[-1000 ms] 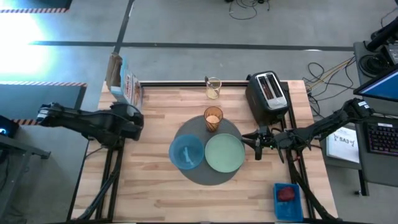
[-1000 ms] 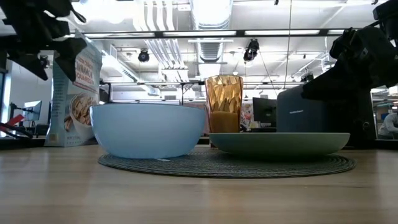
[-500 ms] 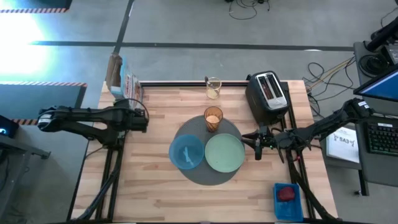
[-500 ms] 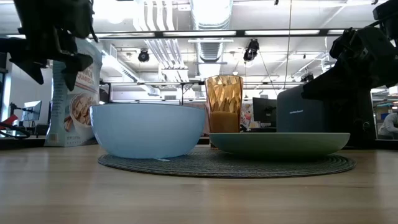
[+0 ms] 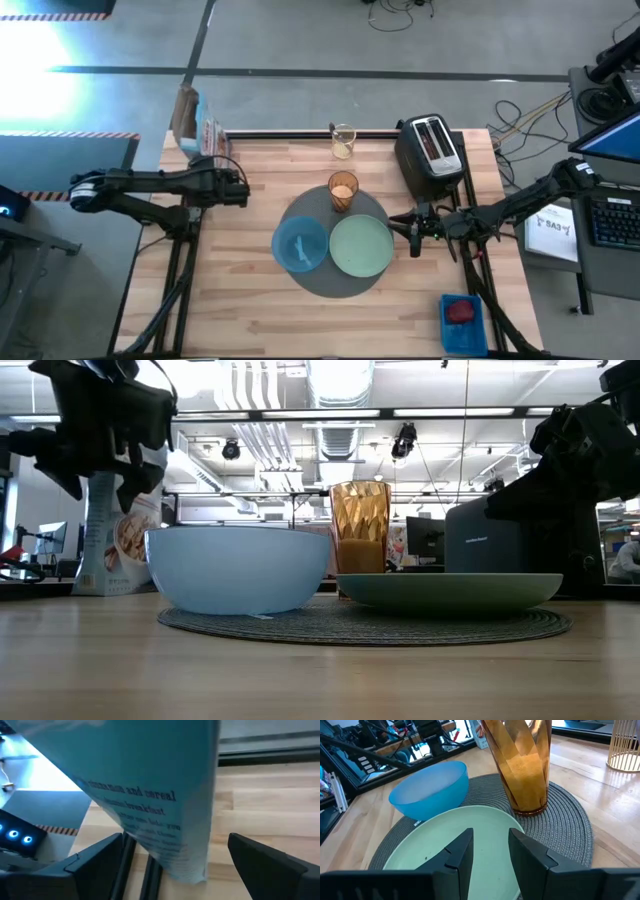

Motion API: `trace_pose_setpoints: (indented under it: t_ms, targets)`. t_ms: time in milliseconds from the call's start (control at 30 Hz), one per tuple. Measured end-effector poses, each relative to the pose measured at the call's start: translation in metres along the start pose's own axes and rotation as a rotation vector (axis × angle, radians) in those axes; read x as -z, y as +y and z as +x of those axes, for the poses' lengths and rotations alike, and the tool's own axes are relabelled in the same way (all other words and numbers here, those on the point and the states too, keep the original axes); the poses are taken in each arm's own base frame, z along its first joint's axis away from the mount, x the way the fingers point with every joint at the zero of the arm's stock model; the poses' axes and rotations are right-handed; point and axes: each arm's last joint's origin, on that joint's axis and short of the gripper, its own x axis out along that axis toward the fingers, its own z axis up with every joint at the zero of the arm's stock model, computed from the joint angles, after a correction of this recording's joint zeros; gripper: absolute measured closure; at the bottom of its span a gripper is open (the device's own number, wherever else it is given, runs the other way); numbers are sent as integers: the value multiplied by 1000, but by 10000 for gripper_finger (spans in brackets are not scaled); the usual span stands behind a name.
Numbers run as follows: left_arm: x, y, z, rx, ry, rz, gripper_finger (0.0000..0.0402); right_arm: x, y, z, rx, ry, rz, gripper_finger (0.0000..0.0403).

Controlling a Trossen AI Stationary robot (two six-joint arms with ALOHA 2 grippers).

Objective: Arrange a breakfast setting
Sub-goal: Pour the cereal from the cereal box into the blue bowl

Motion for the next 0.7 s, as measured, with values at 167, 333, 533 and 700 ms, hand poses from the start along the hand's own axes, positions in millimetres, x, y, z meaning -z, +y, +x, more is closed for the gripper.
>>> trace_pose_setpoints:
  t_ms: [167, 333, 533, 700]
  targets:
    - [10, 0, 11, 14, -21, -55, 57, 0, 0, 0, 0, 0, 0, 289]
    - [28, -2, 28, 41, -78, -128, 57, 0, 0, 0, 0, 0, 0, 289]
    - [43, -3, 43, 77, -206, -193, 57, 0, 0, 0, 0, 0, 0, 289]
    - [52, 0, 52, 82, -340, -207, 57, 0, 0, 0, 0, 0, 0, 289]
